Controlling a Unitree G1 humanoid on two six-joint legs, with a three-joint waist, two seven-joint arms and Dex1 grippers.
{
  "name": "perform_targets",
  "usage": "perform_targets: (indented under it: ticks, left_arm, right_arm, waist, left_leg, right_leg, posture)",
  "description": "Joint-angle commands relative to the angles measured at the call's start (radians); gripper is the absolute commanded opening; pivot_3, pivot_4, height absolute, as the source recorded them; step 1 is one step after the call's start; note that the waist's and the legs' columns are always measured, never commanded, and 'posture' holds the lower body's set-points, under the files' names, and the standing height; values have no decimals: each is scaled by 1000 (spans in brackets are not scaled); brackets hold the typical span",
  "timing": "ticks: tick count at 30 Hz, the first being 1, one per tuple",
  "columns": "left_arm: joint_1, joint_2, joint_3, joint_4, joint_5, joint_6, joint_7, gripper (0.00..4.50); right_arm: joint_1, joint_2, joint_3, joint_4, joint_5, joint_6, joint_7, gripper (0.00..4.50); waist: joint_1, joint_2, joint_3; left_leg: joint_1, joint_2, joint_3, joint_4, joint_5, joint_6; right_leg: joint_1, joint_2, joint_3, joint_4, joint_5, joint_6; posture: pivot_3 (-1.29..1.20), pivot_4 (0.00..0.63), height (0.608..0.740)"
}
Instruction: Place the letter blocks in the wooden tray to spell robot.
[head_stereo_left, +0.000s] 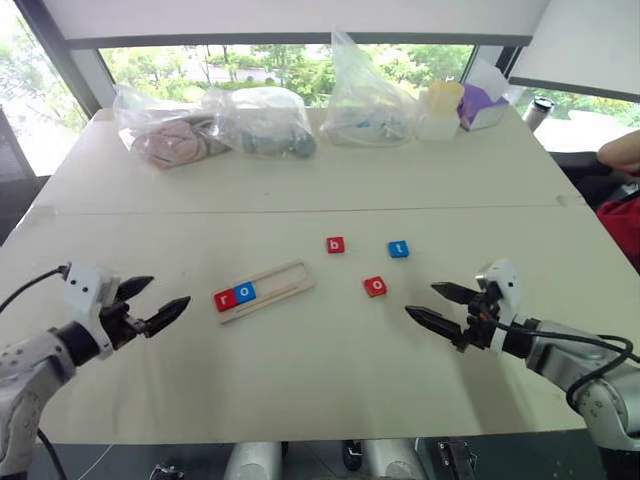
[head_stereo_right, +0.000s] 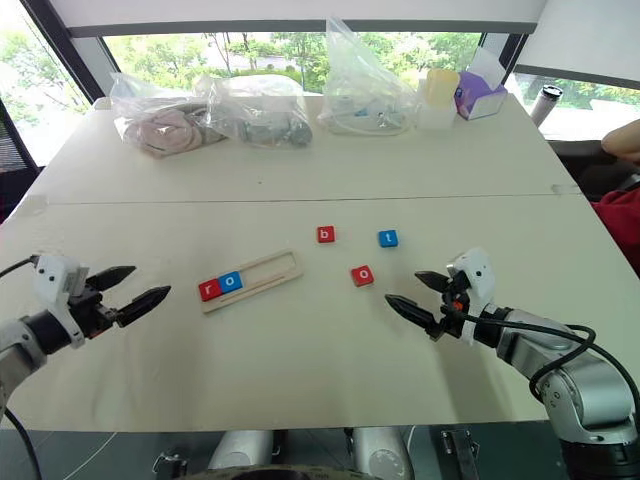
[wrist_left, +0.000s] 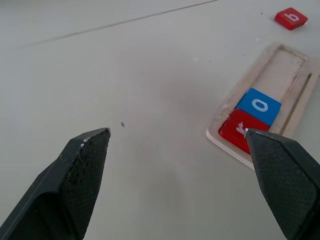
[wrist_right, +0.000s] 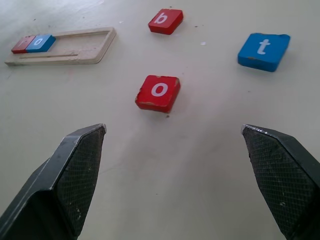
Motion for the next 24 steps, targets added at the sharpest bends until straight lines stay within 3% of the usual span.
perform_targets:
  ticks: [1,7,12,24]
  left_arm:
    - [-38,56,-28,-9,10,-21,-67,4500]
    - [-118,124,-229,55,130,-121,-194,4500]
    - [-249,81,-415,200,237,-224,-261,4500]
    - [-265,31,-464,313,334,-320,-244,4500]
  right_arm:
    - [-26,-95,24,-99,53,81,70,4477]
    - [-80,-135,113,-227,73,130,80,4477]
    - [-131,-65,207,-277,55,140,6,4477]
    - [-122,-19,242,-277,33,120,-55,4477]
  waist:
    - [-2,1,0]
    - [-2,1,0]
    - [0,0,0]
    - [1,1,-1]
  left_leg:
    - [0,0,1,0,0,0]
    - [0,0,1,-1,0,0]
    - [-1,0,0,-1,0,0]
    - [0,0,0,-1,0,0]
  right_leg:
    - [0,0,0,0,0,0]
    - [0,0,0,0,0,0]
    - [-1,1,0,0,0,0]
    - [0,0,0,0,0,0]
  posture:
    - [0,150,740]
    - [0,150,740]
    - [0,150,740]
    - [0,150,740]
